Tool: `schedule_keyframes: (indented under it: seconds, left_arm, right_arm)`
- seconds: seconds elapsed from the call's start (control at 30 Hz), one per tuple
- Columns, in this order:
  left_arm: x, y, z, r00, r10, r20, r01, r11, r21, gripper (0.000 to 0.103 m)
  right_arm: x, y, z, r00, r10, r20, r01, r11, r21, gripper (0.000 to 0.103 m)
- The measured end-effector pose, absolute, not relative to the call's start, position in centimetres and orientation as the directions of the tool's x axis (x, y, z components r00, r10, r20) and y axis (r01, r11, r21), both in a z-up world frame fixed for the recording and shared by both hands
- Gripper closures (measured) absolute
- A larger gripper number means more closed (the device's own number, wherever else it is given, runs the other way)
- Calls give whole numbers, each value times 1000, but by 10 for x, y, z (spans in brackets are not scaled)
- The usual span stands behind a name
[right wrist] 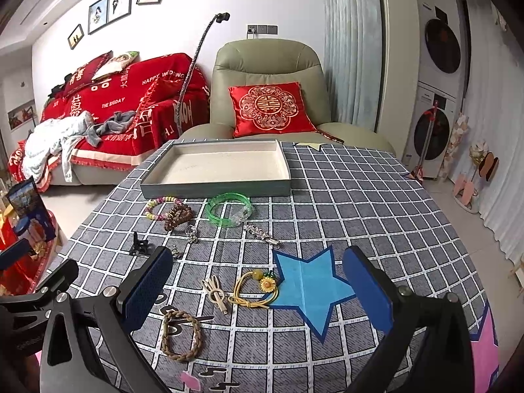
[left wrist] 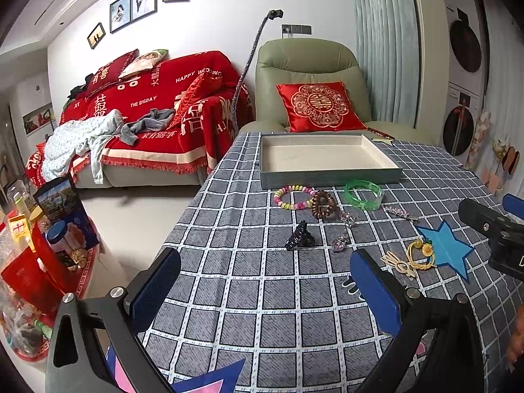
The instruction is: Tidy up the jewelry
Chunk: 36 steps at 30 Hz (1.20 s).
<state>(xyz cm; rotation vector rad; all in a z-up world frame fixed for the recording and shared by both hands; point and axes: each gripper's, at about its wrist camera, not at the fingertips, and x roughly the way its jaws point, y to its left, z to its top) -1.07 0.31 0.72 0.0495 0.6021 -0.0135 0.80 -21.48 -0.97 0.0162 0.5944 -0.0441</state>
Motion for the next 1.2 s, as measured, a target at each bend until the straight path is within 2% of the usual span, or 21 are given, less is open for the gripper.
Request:
schedule_keyframes:
  seconds: [1.2]
  left_arm:
    - [-11, 5, 6, 819, 2, -574, 24, 999, 38, 0]
  right_arm:
    - [7, -214, -4, 833, -30, -552, 42, 999, 9, 0]
